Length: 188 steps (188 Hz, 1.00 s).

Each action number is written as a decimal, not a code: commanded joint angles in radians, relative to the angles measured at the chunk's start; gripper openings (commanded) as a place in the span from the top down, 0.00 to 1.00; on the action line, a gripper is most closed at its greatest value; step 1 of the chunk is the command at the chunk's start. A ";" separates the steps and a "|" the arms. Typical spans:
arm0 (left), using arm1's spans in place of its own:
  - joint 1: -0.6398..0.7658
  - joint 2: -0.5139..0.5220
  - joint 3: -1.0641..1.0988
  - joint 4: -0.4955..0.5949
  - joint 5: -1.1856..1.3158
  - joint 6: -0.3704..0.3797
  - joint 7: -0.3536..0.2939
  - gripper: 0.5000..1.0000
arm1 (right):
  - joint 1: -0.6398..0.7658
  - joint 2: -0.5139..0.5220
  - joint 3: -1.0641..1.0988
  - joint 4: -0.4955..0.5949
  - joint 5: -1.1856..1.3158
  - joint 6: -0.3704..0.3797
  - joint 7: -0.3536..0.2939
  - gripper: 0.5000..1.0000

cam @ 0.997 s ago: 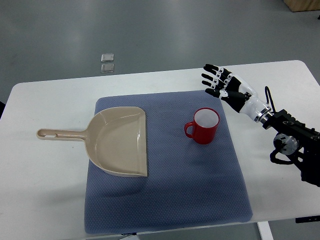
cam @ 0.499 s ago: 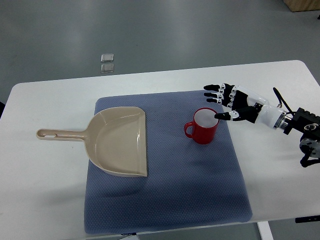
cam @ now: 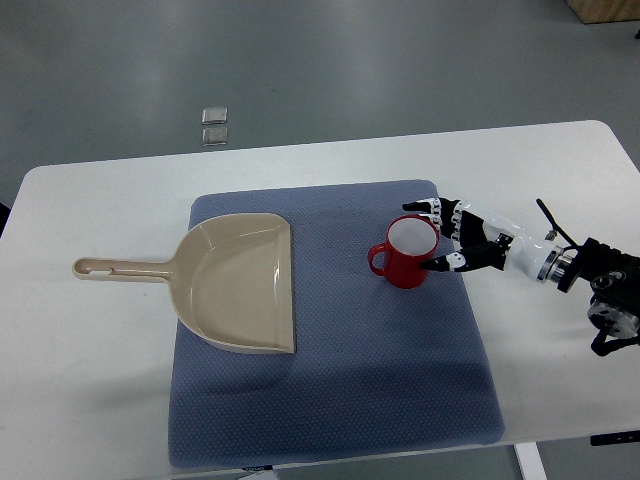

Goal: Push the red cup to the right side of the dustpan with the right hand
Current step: 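Curl the right hand fingers around the red mug's side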

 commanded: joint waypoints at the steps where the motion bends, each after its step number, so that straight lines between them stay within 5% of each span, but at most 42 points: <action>1: 0.000 0.000 0.000 0.000 0.000 0.000 0.000 0.00 | -0.003 0.004 0.000 -0.003 0.000 -0.016 0.000 0.13; 188: 0.000 0.000 0.000 0.003 0.000 0.002 0.000 0.00 | -0.025 0.162 0.003 -0.076 -0.002 -0.128 0.000 0.13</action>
